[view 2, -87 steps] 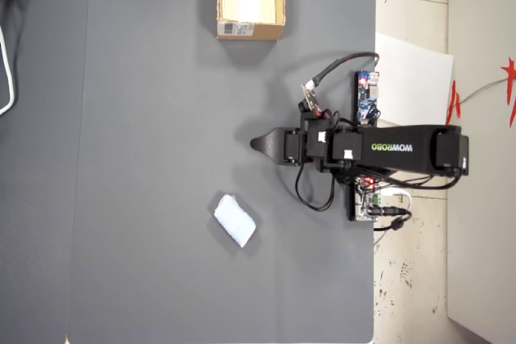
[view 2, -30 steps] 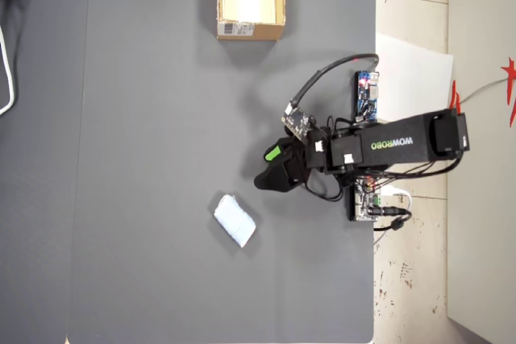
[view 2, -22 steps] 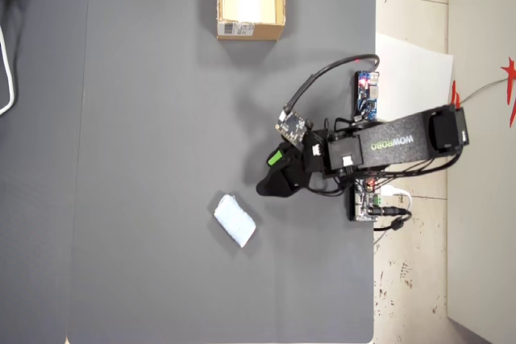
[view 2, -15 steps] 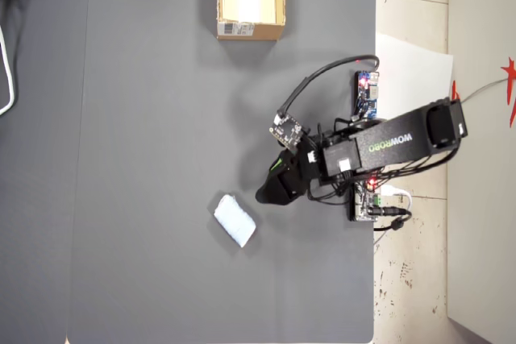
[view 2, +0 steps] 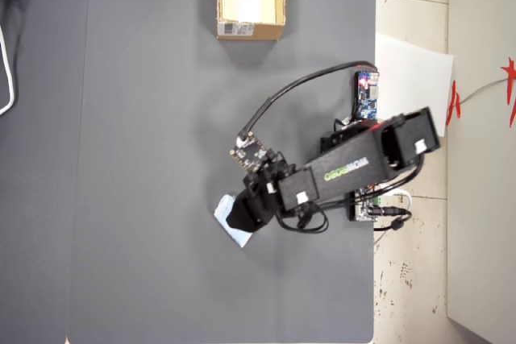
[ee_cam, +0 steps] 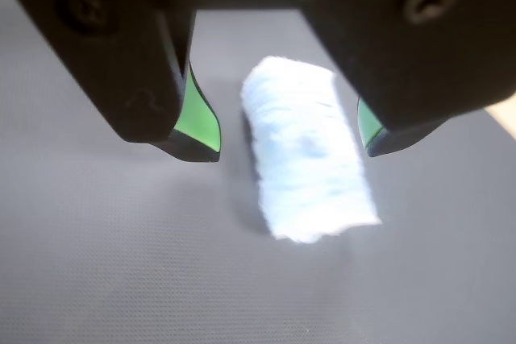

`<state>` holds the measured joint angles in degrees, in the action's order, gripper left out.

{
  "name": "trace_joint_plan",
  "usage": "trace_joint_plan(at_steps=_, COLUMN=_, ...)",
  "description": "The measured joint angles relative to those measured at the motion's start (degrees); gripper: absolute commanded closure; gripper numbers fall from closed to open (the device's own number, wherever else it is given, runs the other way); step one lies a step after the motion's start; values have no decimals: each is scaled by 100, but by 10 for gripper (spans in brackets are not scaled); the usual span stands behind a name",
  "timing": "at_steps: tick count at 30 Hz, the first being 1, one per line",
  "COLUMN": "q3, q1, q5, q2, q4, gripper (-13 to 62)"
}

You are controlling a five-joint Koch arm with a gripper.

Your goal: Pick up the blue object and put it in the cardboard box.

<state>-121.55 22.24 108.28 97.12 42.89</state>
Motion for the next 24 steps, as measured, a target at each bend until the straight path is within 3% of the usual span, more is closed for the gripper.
trace_joint_plan(at_steps=17, q3=475, q1=431, q5=-35, q2=-1160, q4=26, gripper=168)
trace_joint_plan(at_steps=24, q3=501, q1=439, q5=-70, q2=-1494, q4=-149, gripper=270)
